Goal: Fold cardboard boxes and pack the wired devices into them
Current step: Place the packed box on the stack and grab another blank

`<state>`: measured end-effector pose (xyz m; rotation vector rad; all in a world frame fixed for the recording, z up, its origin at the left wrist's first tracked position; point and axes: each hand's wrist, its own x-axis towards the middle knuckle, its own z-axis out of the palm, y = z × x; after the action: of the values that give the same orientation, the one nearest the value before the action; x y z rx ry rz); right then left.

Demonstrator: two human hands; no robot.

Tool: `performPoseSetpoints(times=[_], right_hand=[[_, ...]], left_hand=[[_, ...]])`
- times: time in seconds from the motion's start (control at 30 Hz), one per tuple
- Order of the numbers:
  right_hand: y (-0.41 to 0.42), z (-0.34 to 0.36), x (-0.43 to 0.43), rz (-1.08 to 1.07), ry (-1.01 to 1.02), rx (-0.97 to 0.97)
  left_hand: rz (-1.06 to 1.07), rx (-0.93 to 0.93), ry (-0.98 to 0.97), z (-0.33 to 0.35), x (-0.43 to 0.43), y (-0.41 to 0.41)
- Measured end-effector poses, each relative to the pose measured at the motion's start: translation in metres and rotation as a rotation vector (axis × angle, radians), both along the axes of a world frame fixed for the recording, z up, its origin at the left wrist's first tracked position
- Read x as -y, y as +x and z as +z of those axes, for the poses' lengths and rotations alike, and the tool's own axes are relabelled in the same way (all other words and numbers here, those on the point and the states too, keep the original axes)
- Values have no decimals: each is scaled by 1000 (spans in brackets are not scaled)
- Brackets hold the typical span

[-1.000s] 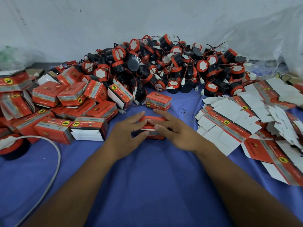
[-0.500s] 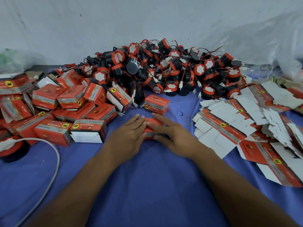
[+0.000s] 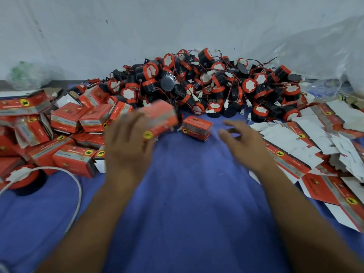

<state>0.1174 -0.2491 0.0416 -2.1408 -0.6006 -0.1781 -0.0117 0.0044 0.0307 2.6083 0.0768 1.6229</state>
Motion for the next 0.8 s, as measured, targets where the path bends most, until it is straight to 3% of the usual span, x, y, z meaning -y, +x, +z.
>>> performPoseSetpoints(times=[0.1,0.17,0.27,0.4,0.5,0.67,0.8], right_hand=[[33,6,44,-363,-460,-42],[38,6,68,-482,-722,-189],[38,6,82,-521,-828,-253],[35,8,74,-560,-819,-190],[35,10,78,-610,-682,-188],[39,26,90,-641,-436,-128],[39,36,98,-688,-209,-50]], left_hand=[[371,87,-94,18,-49,-14],[477,5,-220,18,-71,-24],[476,-177,-301,6,-83,-27],[425,-175,-384,-2,-80,-22],[392,-92,-368,-1,-78,-22],[248,3,-114,-2,-48,-12],[47,-16,-73,-8,-17,-2]])
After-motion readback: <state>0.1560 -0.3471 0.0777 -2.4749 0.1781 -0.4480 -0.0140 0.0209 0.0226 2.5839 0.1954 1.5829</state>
